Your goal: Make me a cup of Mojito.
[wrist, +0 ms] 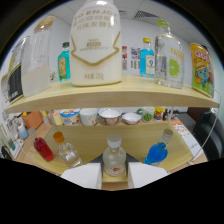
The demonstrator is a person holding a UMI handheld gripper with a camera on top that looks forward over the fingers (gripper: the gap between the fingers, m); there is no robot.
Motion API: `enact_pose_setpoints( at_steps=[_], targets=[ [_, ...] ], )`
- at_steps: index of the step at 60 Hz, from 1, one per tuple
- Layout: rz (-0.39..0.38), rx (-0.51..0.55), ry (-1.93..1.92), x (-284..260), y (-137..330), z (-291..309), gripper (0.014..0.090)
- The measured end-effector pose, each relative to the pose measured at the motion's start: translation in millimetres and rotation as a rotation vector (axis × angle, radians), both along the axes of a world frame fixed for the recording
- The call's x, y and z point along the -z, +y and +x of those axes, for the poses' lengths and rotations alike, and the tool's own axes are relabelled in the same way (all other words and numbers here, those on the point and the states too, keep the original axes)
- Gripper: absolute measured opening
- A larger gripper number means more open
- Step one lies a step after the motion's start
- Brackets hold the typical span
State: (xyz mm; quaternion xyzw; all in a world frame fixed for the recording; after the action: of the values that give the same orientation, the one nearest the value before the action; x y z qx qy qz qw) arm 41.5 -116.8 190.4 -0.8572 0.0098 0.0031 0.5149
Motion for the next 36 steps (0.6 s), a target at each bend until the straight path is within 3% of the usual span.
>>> enact_pose_setpoints(
  at_steps=[19,36],
  targets=[
    [0.074,0.001,0.01,-35.2,-52.9,23.4,0.0339],
    [0.01,0.031,-0.12,11.4,-100.3,79.0,0.0338]
  ],
)
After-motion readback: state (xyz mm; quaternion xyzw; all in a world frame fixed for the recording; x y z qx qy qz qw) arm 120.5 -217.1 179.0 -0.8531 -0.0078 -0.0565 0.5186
